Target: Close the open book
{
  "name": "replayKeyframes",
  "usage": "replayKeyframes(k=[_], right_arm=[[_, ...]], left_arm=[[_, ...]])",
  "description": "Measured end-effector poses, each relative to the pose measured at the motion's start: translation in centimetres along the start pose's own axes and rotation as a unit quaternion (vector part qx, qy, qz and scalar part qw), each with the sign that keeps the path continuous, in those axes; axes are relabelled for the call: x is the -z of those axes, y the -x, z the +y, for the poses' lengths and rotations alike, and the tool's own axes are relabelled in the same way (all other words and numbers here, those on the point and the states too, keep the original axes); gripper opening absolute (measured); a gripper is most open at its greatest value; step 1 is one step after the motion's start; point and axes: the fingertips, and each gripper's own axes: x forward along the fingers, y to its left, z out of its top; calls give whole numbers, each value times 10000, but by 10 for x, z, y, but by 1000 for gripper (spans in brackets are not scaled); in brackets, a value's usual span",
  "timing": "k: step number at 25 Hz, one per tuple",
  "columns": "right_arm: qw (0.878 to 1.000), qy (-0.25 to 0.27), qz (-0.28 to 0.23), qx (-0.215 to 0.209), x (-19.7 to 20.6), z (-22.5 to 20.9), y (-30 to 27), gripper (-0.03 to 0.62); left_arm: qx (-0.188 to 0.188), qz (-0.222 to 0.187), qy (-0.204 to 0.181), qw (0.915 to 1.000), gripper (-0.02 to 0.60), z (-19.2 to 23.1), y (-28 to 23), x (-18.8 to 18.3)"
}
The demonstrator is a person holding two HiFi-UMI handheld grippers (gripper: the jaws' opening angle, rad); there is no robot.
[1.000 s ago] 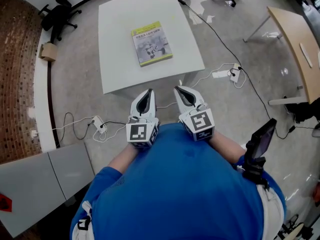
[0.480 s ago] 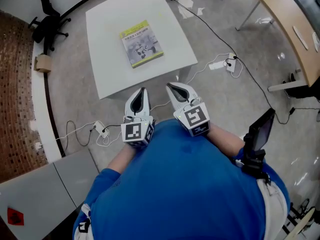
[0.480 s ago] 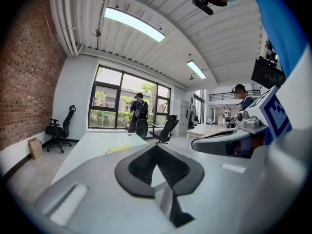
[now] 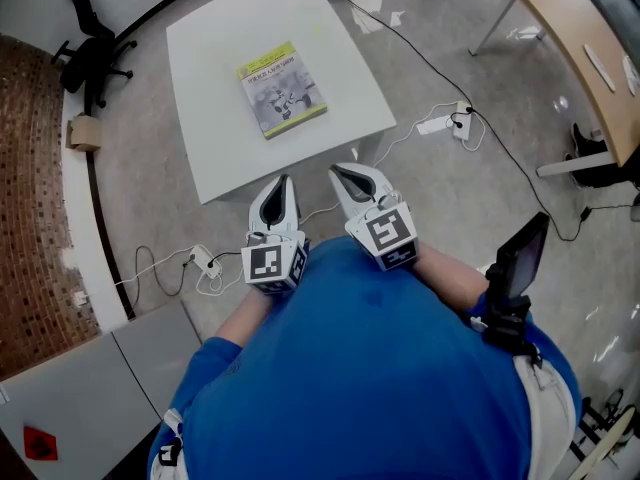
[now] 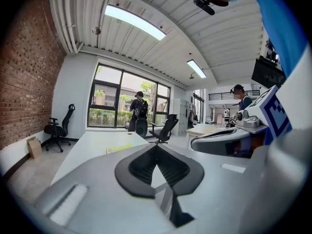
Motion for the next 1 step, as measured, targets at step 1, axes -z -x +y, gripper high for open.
replayKeyframes(k=[1], right_arm=[[10000,-4,-6,8,0,0,-2,3]], left_arm=[[27,-23,-13,10000,6,1,-1,1]])
